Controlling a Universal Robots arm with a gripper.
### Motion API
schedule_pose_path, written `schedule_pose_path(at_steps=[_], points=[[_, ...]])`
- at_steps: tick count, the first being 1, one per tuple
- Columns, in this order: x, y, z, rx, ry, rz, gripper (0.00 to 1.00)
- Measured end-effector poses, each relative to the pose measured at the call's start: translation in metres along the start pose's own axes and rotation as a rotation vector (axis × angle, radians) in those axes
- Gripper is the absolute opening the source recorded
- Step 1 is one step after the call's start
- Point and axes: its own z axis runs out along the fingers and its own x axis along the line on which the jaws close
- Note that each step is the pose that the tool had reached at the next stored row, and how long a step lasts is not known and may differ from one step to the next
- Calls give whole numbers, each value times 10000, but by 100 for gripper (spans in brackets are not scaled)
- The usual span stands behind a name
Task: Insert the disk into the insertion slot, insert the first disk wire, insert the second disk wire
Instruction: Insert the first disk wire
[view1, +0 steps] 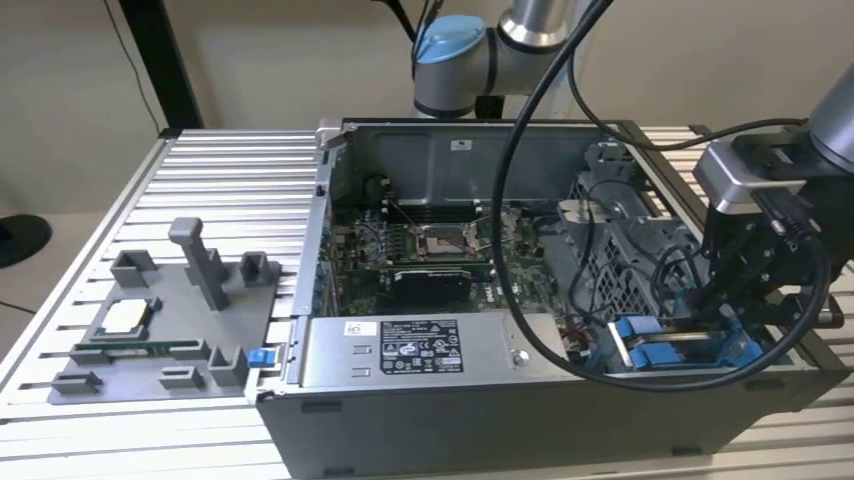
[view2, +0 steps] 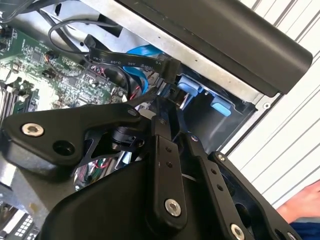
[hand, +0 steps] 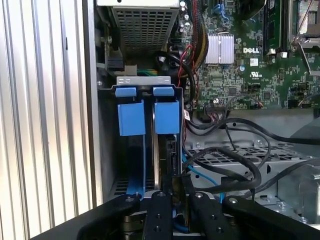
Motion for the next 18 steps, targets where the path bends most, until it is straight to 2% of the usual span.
schedule_pose_path(at_steps=[10, 18], points=[[-15, 4, 10, 45, -7, -5, 0], [-11, 7, 71, 126, -1, -13, 0]])
